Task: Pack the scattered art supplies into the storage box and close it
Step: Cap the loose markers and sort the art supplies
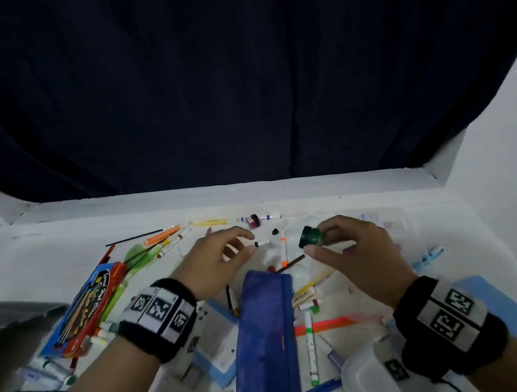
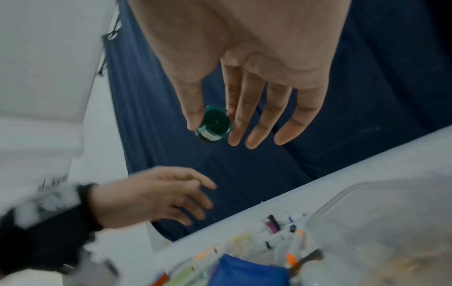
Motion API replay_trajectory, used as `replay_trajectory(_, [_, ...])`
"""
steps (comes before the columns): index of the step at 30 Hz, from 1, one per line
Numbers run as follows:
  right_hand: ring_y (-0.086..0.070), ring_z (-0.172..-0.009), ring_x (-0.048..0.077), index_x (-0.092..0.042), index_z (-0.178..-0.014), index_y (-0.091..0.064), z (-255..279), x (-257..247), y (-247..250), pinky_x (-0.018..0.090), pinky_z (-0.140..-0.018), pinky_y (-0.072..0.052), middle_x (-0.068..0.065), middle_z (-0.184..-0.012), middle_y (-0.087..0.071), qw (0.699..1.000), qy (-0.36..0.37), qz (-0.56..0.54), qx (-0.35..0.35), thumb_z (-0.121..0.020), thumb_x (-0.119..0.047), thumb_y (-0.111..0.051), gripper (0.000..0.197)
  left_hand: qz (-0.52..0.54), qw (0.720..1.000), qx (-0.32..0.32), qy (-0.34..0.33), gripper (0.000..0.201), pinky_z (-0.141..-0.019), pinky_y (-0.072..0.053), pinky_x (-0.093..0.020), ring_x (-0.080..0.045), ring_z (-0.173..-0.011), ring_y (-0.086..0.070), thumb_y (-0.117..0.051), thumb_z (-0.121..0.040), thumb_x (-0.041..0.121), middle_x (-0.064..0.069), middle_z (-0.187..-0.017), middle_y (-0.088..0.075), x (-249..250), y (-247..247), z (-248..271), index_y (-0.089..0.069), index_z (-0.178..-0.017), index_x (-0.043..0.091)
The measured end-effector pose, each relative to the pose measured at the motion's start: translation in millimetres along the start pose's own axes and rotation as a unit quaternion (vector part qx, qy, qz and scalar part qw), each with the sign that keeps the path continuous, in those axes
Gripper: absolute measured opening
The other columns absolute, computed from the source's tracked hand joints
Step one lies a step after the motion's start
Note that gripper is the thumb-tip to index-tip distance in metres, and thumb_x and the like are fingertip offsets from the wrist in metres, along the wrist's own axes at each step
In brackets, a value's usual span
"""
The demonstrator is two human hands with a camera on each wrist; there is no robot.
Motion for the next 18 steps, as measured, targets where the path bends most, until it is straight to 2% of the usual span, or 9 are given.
replay_trajectory(2, [-0.068,-0.078,0.007,-0.021,-0.086,-0.070,-3,2,-1,0.025,-0.074,-0.052,-0.005,-0.078,-0.073,0.991,-0.044,-0.127,0.009,-0.079,-0.032,-0.079,0.016,-0.037,0.999,-0.021,0.014,0.024,-0.080,-0.049,-0.023,-0.015,-0.090,-0.062,-0.059,-0.097,0.040,0.002,-0.105,-0.064,-18,-12,-39,-0.061,-0.119,0.032])
replay_trajectory(5, [-0.071,-0.090,0.021,-0.016,-0.094,-0.072,-5,11,-12,0.037,-0.078,-0.052,0.004,-0.088,-0.075,0.956,-0.132,-0.261,0.003,-0.084,-0.032,-0.074,0.019,-0.109,0.991,-0.050,0.053,0.030,-0.094,-0.049,-0.038,-0.026,-0.104,-0.060,-0.056,-0.098,0.039,-0.006,-0.116,-0.057,-52,-31,-92,-0.056,-0.126,0.030])
replay_trajectory(8, [-0.071,-0.092,0.022,-0.010,-0.103,-0.070,-8,22,-19,0.035,-0.077,-0.051,0.006,-0.094,-0.076,0.929,-0.172,-0.326,0.033,-0.083,-0.035,-0.072,0.032,-0.154,0.982,-0.085,0.072,0.037,-0.098,-0.045,-0.036,-0.032,-0.113,-0.056,-0.055,-0.097,0.035,-0.013,-0.124,-0.051,-78,-50,-136,-0.052,-0.134,0.027])
replay_trajectory(12, [-0.070,-0.092,0.025,-0.009,-0.104,-0.070,-9,38,-28,0.035,-0.077,-0.051,0.007,-0.097,-0.075,0.908,-0.198,-0.363,0.067,-0.079,-0.041,-0.070,0.041,-0.278,0.946,-0.151,0.069,0.043,-0.103,-0.043,-0.046,-0.031,-0.121,-0.052,-0.051,-0.094,0.045,-0.006,-0.135,-0.048,-98,-72,-174,-0.047,-0.136,0.035])
replay_trajectory(14, [-0.070,-0.090,0.024,-0.007,-0.105,-0.069,-10,45,-32,0.036,-0.077,-0.049,0.008,-0.098,-0.075,0.901,-0.208,-0.373,0.077,-0.084,-0.037,-0.068,0.036,-0.325,0.926,-0.182,0.056,0.034,-0.101,-0.036,-0.047,-0.030,-0.119,-0.052,-0.047,-0.095,0.041,-0.002,-0.131,-0.049,-101,-82,-182,-0.053,-0.128,0.035])
replay_trajectory(17, [-0.070,-0.088,0.023,-0.007,-0.105,-0.069,-9,54,-39,0.037,-0.076,-0.048,0.009,-0.101,-0.075,0.897,-0.221,-0.374,0.087,-0.089,-0.034,-0.065,0.031,-0.331,0.925,-0.186,0.031,0.021,-0.094,-0.033,-0.045,-0.028,-0.104,-0.056,-0.045,-0.093,0.025,0.001,-0.113,-0.050,-102,-86,-191,-0.064,-0.101,0.026])
replay_trajectory(18, [-0.070,-0.089,0.023,-0.008,-0.106,-0.069,-9,57,-41,0.037,-0.076,-0.048,0.009,-0.101,-0.075,0.895,-0.225,-0.374,0.087,-0.090,-0.035,-0.065,0.031,-0.330,0.926,-0.180,0.030,0.020,-0.094,-0.033,-0.044,-0.027,-0.104,-0.056,-0.046,-0.092,0.021,0.001,-0.111,-0.052,-102,-85,-192,-0.065,-0.097,0.026])
Point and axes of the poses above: each hand's wrist, its own z-axis away from the middle knuckle, its own y-axis out of the back of the hand, x = y × z, the point moved 10 cm from there along -z, towards the middle knuckle
